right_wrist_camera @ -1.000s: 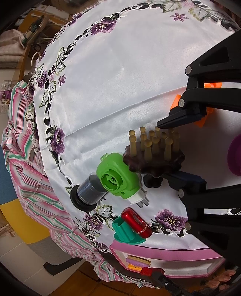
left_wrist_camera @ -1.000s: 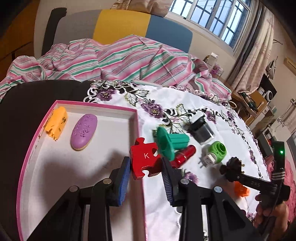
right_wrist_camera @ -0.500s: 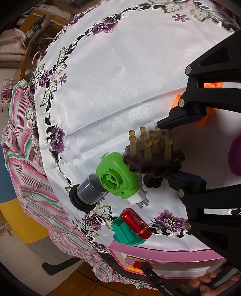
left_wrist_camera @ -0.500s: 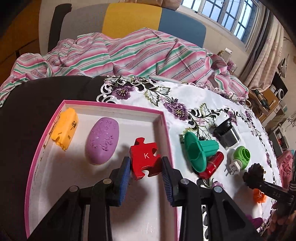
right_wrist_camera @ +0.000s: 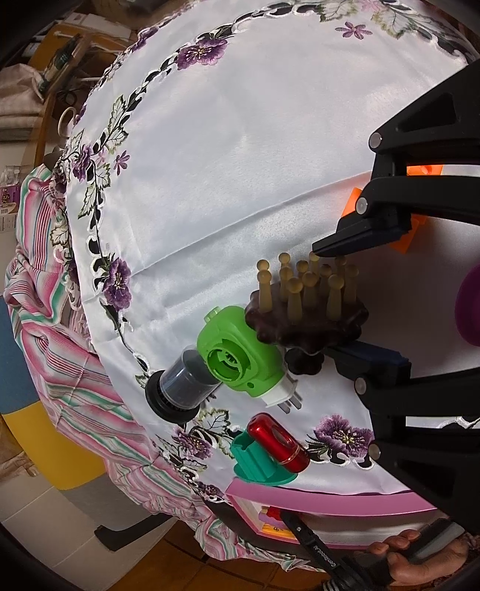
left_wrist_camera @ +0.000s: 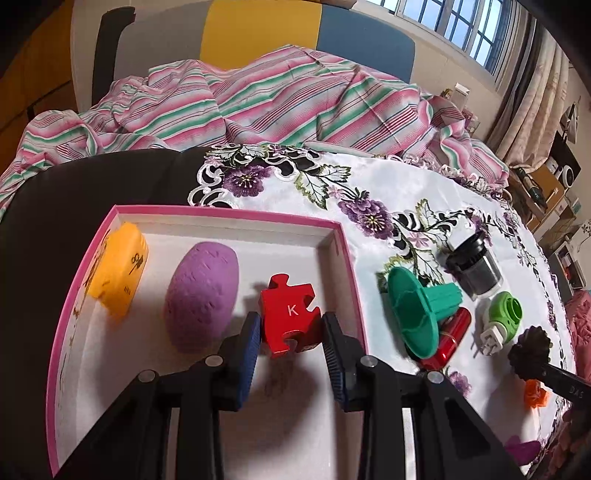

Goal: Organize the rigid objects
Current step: 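Lower the red puzzle piece into the pink tray and open the left tool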

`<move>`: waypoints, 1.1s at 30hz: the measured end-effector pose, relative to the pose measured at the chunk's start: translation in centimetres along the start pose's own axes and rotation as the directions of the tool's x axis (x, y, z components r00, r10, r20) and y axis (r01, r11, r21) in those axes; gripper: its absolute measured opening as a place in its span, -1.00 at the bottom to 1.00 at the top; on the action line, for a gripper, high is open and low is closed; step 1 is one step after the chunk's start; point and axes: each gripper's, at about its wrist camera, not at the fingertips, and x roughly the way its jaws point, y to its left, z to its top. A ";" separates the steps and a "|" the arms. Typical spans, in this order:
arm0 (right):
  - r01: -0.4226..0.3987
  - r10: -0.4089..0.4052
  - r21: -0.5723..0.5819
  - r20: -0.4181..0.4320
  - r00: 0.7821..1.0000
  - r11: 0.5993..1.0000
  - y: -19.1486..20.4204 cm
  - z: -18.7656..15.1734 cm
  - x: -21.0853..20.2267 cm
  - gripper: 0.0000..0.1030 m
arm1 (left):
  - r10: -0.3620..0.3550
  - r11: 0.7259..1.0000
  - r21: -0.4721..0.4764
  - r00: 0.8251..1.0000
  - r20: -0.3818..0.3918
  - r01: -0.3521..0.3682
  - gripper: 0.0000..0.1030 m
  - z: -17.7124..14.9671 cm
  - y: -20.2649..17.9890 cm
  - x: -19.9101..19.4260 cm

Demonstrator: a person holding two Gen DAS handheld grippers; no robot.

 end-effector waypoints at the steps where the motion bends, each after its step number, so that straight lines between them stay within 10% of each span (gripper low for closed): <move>1: 0.002 -0.002 -0.001 0.001 1.000 1.000 0.1 0.0 0.0 -0.14 | 0.001 1.000 -0.001 1.000 0.000 -0.001 -0.36 0.2 0.0 0.1; 33: 0.285 -0.238 -0.196 0.233 0.943 0.938 6.8 -2.4 -3.6 -0.14 | -0.014 0.999 -0.040 0.997 0.070 0.017 -0.29 0.3 0.9 -1.8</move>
